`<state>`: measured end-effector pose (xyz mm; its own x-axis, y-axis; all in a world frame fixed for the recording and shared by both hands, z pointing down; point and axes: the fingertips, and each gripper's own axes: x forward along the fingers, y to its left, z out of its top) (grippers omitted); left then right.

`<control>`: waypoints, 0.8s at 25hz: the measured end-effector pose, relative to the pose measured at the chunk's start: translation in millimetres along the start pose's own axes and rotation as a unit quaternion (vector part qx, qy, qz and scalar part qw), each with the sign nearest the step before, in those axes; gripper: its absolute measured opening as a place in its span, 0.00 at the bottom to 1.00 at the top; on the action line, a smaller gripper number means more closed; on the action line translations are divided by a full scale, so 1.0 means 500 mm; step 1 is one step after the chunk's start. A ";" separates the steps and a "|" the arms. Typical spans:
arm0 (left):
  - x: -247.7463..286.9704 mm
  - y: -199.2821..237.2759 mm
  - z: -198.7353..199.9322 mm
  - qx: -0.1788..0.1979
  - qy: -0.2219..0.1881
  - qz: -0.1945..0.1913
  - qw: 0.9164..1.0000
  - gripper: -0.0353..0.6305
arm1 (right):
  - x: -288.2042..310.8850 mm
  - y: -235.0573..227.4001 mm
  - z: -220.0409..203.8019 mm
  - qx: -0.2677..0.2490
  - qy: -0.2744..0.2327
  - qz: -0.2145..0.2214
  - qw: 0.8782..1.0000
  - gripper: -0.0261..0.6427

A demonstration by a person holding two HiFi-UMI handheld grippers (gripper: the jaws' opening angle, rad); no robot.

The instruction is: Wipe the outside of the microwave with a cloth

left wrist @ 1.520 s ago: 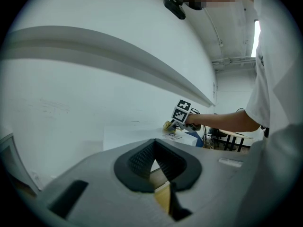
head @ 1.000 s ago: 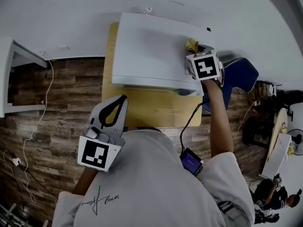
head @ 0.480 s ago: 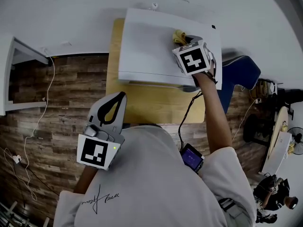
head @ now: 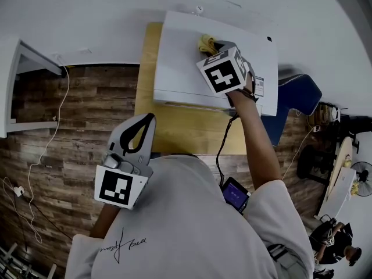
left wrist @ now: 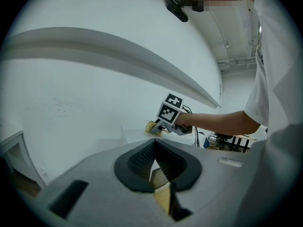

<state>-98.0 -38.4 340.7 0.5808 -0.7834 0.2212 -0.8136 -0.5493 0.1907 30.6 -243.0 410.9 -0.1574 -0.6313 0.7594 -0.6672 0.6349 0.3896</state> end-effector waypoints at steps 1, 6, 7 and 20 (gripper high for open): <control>-0.001 0.003 0.000 0.000 0.001 0.001 1.000 0.04 | 0.002 0.006 0.007 -0.002 -0.002 0.002 1.000 0.22; -0.001 0.017 0.003 -0.004 -0.002 0.007 1.000 0.04 | 0.011 0.035 0.046 -0.015 -0.012 0.012 1.000 0.22; 0.000 0.018 0.002 -0.004 -0.001 0.006 1.000 0.04 | 0.012 0.041 0.051 -0.016 -0.014 0.014 1.000 0.22; -0.001 0.019 0.017 0.005 -0.002 0.015 1.000 0.04 | -0.001 0.164 0.144 -0.040 -0.066 0.093 0.993 0.22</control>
<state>-106.4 -45.9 334.4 0.5562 -0.8007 0.2223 -0.8307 -0.5284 0.1753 -76.4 -222.5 404.9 -0.3694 -0.5489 0.7498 -0.5582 0.7762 0.2932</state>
